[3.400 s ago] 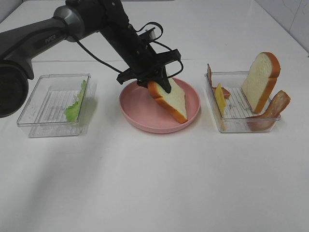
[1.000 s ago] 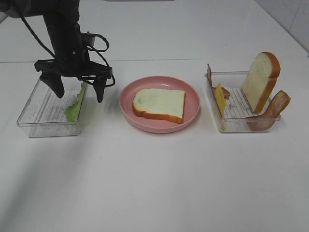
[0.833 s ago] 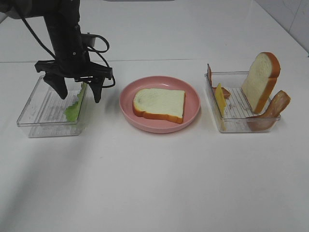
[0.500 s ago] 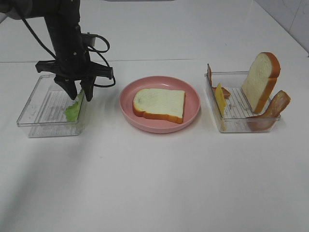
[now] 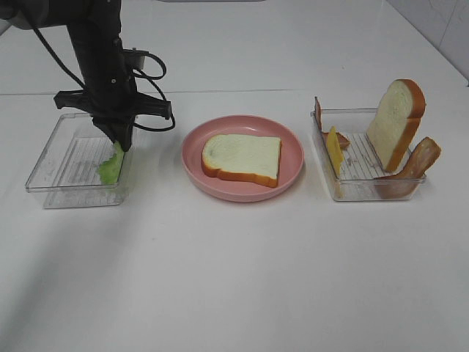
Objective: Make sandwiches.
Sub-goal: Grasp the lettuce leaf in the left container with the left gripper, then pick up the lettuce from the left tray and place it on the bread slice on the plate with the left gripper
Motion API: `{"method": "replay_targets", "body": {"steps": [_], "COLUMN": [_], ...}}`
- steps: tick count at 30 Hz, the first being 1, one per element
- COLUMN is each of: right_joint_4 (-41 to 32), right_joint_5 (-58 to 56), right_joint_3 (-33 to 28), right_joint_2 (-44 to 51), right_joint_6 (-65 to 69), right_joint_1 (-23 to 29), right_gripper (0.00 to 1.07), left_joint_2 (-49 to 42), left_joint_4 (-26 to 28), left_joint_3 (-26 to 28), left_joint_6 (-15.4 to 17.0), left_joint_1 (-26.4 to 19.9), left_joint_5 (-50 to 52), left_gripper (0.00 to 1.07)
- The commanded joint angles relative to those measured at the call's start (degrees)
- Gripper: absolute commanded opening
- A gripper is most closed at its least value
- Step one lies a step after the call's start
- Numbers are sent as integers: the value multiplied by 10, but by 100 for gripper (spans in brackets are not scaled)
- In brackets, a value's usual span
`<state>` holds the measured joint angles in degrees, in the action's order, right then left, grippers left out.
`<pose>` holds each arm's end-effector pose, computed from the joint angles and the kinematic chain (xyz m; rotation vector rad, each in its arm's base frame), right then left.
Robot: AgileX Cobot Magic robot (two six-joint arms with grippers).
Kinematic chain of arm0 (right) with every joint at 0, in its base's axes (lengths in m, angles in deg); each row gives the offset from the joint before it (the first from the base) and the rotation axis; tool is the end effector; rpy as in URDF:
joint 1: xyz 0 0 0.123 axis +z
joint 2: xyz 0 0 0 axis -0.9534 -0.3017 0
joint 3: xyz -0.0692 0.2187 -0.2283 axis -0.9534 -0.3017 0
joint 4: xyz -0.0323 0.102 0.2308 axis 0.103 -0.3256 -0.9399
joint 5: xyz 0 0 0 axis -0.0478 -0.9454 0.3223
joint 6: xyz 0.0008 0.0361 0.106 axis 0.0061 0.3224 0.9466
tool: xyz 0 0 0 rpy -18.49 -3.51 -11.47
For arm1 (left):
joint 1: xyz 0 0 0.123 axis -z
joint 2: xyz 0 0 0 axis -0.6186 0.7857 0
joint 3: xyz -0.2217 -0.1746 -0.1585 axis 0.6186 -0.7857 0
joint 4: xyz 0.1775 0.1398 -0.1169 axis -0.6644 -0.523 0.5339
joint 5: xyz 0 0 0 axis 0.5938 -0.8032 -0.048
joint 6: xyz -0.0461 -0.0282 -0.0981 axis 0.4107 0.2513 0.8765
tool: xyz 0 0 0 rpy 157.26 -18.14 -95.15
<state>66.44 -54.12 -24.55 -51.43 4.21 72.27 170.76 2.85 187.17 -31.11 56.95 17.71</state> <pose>-0.0234 0.0073 0.2701 -0.0895 2.0276 0.0311 0.4865 -0.1642 0.1650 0.1590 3.0431 -0.0300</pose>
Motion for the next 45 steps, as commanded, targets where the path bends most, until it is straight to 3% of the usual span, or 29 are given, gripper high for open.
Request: {"method": "replay_targets", "body": {"steps": [1, 11, 18, 20, 21, 23, 24, 26, 30, 32, 35, 41, 43, 45], "right_joint_4": [0, 0, 0, -1, -1, -2, -2, -2, -2, -2, -2, -2, -2, -2], "right_joint_5": [2, 2, 2, 2, 2, 2, 2, 2, 2, 2, 2, 2, 2, 2], "right_joint_3": [0, 0, 0, 0, 0, 0, 0, 0, 0, 0, 0, 0, 0, 0], "right_joint_2": [9, 9, 9, 9, 9, 9, 9, 9, 9, 9, 9, 9, 9, 9], "right_joint_6": [-1, -1, -1, -1, -1, -1, -1, -1, -1, -1, -1, -1, -1, -1], "right_joint_1": [-1, -1, -1, -1, -1, -1, -1, -1, -1, -1, -1, -1, -1, -1], "right_gripper": [87, 87, 87, 87, 87, 87, 87, 87, 87, 87, 87, 87, 87, 87], "left_joint_2": [-18, -85, -116, -119, -119, -117, -117, -108, -90, -65, -38, -2, 36, 43], "left_joint_4": [4, 4, 52, 117, 117, 196, 196, 293, 350, 395, 426, 435, 435, 435], "left_joint_3": [-5, -5, -1, 13, 13, 16, 16, 16, 16, 17, 25, 53, 95, 100], "left_joint_6": [-1, -3, -38, -71, -71, -121, -121, -177, -213, -253, -277, -278, -275, -273], "left_joint_1": [2, 2, 7, 7, 7, 7, 7, 11, 21, 40, 59, 81, 93, 95], "left_joint_5": [-11, -13, 6, 22, 22, 64, 64, 101, 123, 139, 150, 159, 159, 159], "left_gripper": [0, 0, 0, 0, 0, 0, 0, 0, 0, 0, 0, 0, 0, 0]}}
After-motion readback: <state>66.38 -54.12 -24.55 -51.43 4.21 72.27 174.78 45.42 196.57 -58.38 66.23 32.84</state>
